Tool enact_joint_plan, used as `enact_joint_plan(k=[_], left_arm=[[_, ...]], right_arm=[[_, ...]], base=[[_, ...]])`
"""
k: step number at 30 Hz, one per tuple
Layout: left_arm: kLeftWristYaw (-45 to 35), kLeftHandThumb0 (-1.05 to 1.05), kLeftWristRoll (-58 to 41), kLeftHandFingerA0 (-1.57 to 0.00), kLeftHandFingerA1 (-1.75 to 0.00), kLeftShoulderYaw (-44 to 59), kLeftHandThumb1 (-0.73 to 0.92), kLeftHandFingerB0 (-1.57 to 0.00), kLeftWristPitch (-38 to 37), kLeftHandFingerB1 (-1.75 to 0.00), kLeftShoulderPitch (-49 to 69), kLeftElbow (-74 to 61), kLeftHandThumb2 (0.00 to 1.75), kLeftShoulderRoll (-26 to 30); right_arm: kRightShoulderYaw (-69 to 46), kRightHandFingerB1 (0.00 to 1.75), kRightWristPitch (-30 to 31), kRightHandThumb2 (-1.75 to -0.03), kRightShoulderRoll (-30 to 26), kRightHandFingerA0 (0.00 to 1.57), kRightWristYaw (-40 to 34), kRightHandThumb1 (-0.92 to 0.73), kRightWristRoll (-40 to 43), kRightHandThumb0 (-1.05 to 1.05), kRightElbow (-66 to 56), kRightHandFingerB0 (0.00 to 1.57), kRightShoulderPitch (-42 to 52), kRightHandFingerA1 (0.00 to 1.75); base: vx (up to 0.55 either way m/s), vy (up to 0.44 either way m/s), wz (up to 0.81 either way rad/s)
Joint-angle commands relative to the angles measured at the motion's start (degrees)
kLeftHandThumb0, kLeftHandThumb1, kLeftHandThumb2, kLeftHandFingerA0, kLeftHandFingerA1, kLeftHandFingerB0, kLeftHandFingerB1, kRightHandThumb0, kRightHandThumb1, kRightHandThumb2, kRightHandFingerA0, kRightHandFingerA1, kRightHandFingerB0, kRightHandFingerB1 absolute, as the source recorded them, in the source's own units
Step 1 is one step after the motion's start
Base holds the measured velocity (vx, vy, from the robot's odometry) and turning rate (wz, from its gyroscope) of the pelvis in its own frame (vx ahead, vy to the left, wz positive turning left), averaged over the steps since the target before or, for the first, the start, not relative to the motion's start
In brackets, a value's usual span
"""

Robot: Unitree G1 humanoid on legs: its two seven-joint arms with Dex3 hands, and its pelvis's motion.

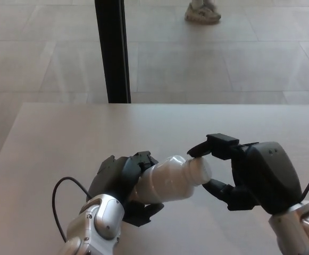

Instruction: The robot uses its left hand to to lift the bottle kept on the middle of the desk and tilts it towards its right hand. It then uses its right hand to rotate its cap to open it and places the bottle and cap back on the desk

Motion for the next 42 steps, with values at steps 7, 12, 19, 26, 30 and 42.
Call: enact_joint_plan(k=[7, 12, 19, 26, 30, 42], left_arm=[[-1.54, -0.18, -0.32, -0.63, -0.87, 0.21, 0.68, -0.57, -0.39, -0.68, 2.27, 0.87, 0.70, 1.26], [0.11, -0.29, 0.08, -0.67, -0.96, -0.29, 0.78, -0.61, -5.46, -0.68, 3.33, 1.37, 0.63, 2.25], [-1.13, -0.21, -0.13, -0.70, -0.95, 0.00, 0.72, -0.66, -3.88, -0.69, 3.25, 0.97, 0.68, 2.28], [-0.89, -0.18, -0.29, -0.65, -0.87, -0.02, 0.67, -0.64, -5.61, -0.70, 3.63, 1.56, 0.71, 2.73], [-0.29, -0.09, -0.23, -0.63, -1.03, 0.79, 0.61, -0.59, -3.45, -0.71, 4.00, 0.94, 0.80, 1.59], [-1.01, -0.15, -0.49, -0.68, -1.00, 0.91, 0.68, -0.61, -2.82, -0.70, 3.67, 1.31, 0.73, 0.59]], right_arm=[[5.31, 1.01, -16.12, -0.88, -6.46, 1.04, -11.04, -0.45, -9.42, -0.31, 2.46, 0.96, -5.12, 1.75], [7.20, 0.95, -17.87, -0.77, -8.80, 1.01, -11.33, -0.56, -11.20, -0.36, 3.34, 0.94, -7.16, 1.75], [8.44, 1.07, -22.51, -0.71, -10.87, 1.03, -16.11, -0.57, -12.75, -0.41, 7.07, 0.91, -10.43, 1.75], [8.87, 1.09, -25.19, -0.73, -13.40, 1.03, -17.75, -0.61, -13.95, -0.41, 9.03, 0.87, -12.34, 1.75], [8.39, 1.10, -25.92, -0.76, -14.78, 1.00, -18.18, -0.61, -14.23, -0.37, 9.57, 0.87, -13.04, 1.74], [8.13, 0.96, -29.49, -1.00, -14.26, 1.23, -24.64, -0.47, -18.29, -0.37, 8.93, 0.86, -15.11, 1.32]], base=[[0.00, 0.000, 0.00], [0.00, 0.000, 0.00], [0.00, 0.000, 0.00], [0.00, 0.000, 0.00], [0.00, 0.000, 0.00], [0.00, 0.000, 0.00]])
